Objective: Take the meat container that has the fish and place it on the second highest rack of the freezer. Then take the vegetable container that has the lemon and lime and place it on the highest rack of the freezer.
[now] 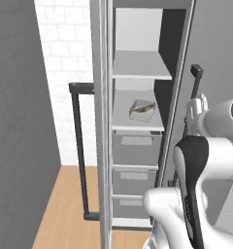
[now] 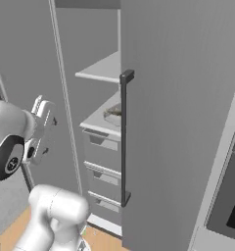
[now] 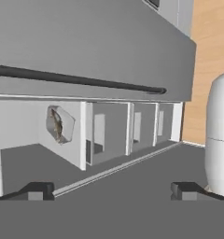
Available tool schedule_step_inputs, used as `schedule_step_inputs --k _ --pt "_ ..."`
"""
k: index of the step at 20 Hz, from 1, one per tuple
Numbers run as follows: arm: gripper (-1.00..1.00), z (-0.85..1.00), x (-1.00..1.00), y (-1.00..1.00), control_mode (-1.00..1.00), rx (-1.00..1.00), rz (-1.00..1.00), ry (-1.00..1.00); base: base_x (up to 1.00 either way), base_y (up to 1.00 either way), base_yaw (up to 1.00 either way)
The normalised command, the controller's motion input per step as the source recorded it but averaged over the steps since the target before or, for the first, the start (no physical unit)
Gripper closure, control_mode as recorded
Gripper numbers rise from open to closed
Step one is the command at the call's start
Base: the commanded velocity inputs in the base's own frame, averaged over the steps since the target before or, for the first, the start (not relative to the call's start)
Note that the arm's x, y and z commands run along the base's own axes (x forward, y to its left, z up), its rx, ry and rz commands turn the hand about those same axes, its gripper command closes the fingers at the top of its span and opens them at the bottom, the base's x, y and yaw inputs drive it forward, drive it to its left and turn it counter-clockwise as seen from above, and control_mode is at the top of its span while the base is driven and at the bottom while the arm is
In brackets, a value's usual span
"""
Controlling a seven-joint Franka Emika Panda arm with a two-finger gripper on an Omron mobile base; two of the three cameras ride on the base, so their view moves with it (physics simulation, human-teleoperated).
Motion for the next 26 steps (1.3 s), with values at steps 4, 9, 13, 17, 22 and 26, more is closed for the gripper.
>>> schedule_step_inputs --k 4,9,13,17,22,26 --pt "-1.0 0.0 0.0 0.0 1.0 0.0 0.0 0.0 -0.76 -0.87 0.0" --pt "-1.0 0.0 0.0 0.0 1.0 0.0 0.0 0.0 -0.52 -1.0 0.0" --pt "-1.0 0.0 0.0 0.0 1.0 0.0 0.0 0.0 -0.62 -1.0 0.0" --pt "-1.0 0.0 0.0 0.0 1.0 0.0 0.0 0.0 -0.58 -1.0 0.0" --pt "-1.0 0.0 0.0 0.0 1.0 0.0 0.0 0.0 -0.28 -1.0 -0.01" --pt "-1.0 0.0 0.0 0.0 1.0 0.0 0.0 0.0 -0.09 -1.0 -0.01"
